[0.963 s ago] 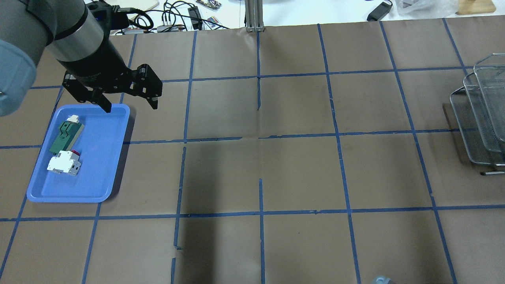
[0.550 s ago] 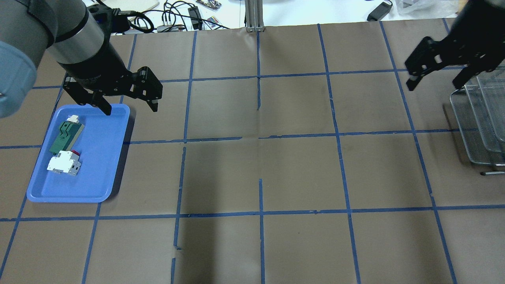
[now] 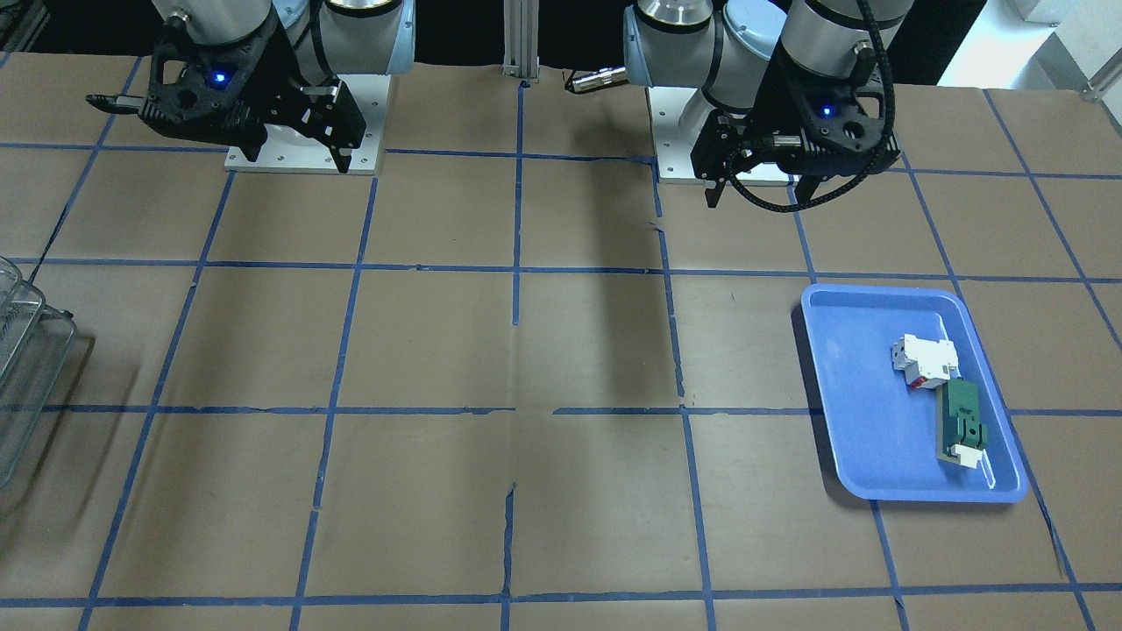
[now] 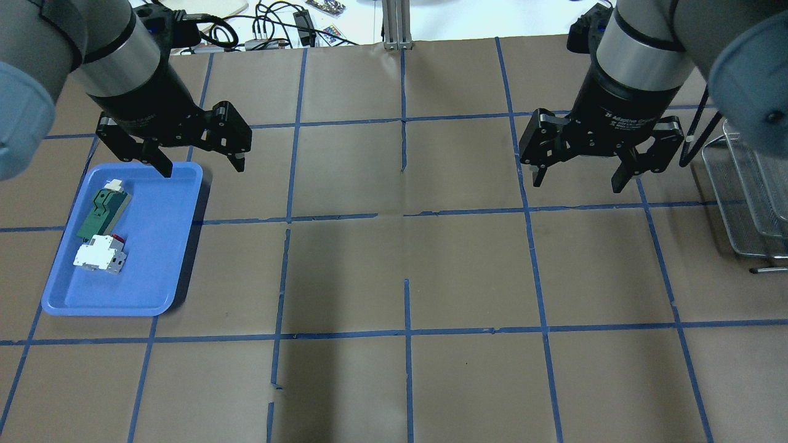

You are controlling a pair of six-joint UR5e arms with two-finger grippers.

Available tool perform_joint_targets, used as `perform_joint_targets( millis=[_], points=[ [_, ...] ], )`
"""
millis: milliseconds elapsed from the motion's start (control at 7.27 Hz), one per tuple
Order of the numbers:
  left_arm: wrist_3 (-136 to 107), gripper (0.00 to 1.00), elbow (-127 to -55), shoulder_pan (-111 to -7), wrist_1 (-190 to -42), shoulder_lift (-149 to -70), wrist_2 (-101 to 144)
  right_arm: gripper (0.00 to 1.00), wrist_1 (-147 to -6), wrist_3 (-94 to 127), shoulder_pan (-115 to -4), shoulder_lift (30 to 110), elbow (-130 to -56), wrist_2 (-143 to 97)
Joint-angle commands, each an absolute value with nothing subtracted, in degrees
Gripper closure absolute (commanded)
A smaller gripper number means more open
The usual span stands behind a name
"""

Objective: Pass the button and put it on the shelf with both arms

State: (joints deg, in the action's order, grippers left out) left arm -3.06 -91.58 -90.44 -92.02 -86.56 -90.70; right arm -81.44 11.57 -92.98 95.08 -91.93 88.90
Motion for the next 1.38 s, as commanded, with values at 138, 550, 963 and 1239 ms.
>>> perform_joint_targets(
  millis=[138,550,963,1239],
  points=[
    [-3.34,0.0,-90.79,-90.18,-92.2,-88.41,-92.36,0.0,-81.39,12.65,-88.87,96.06,-93.69,89.3],
    [-0.8,0.0,-90.26,-90.0,-90.28,-89.03,-91.85,0.0,-81.74,13.27,-89.21,97.03,-95.01,89.3],
    [-0.62,0.0,-90.26,-89.91,-89.21,-88.86,-90.97,0.0,-81.74,13.01,-89.12,97.03,-95.01,89.3],
    [-0.7,0.0,-90.26,-90.0,-89.3,-88.86,-90.88,0.0,-81.83,13.1,-89.12,97.03,-95.01,89.3]
  ],
)
